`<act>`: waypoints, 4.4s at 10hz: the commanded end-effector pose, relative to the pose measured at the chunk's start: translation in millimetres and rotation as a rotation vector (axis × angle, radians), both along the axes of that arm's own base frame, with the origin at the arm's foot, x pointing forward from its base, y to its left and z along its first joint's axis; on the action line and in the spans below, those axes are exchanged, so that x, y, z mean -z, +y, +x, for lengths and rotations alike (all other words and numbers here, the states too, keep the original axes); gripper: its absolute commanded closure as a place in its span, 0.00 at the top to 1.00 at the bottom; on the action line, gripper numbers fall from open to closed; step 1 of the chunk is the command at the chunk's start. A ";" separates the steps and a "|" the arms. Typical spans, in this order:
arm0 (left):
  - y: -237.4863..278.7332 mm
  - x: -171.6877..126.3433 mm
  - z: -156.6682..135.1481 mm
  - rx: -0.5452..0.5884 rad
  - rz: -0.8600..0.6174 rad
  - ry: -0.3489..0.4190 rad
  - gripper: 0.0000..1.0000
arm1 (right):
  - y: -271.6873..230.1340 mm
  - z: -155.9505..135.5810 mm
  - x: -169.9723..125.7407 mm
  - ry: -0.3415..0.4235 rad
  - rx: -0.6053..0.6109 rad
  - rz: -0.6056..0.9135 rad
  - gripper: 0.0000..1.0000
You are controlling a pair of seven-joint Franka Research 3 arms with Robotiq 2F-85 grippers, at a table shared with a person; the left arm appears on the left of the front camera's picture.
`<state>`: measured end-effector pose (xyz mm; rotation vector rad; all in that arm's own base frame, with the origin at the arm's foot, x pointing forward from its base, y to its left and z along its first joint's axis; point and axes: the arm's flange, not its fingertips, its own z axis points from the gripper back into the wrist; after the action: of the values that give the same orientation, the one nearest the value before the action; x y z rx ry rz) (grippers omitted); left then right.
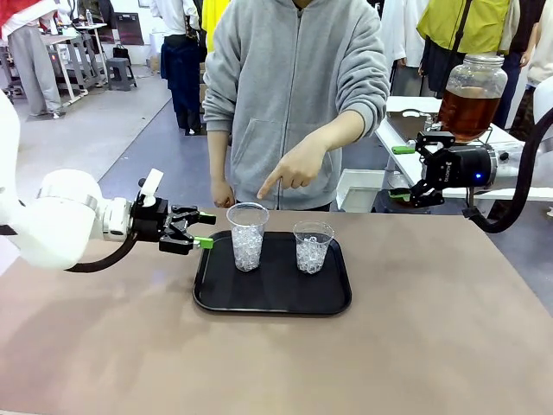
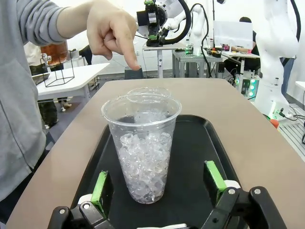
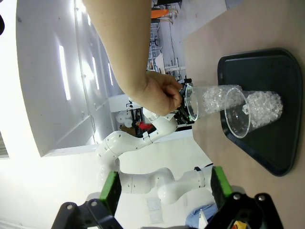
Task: Pour the drink into the iced cup.
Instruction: Pick up the iced cup indicated by the human and present it to them.
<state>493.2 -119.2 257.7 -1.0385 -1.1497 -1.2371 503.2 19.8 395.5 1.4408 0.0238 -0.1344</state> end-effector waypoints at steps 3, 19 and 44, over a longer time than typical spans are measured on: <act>-15.3 8.1 4.9 0.024 -0.005 0.018 1.00 | -0.3 0.4 -1.4 -0.001 0.006 -0.003 1.00; -63.6 29.7 20.7 0.019 -0.003 0.024 1.00 | -0.3 0.4 -1.4 -0.001 0.006 -0.003 1.00; -94.3 14.5 25.4 -0.093 -0.104 0.040 0.83 | -0.3 0.4 -1.4 -0.001 0.006 -0.003 1.00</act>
<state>521.3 -209.1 230.4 -1.0849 -1.1913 -1.1017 503.2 19.7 395.5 1.4408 0.0237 -0.1346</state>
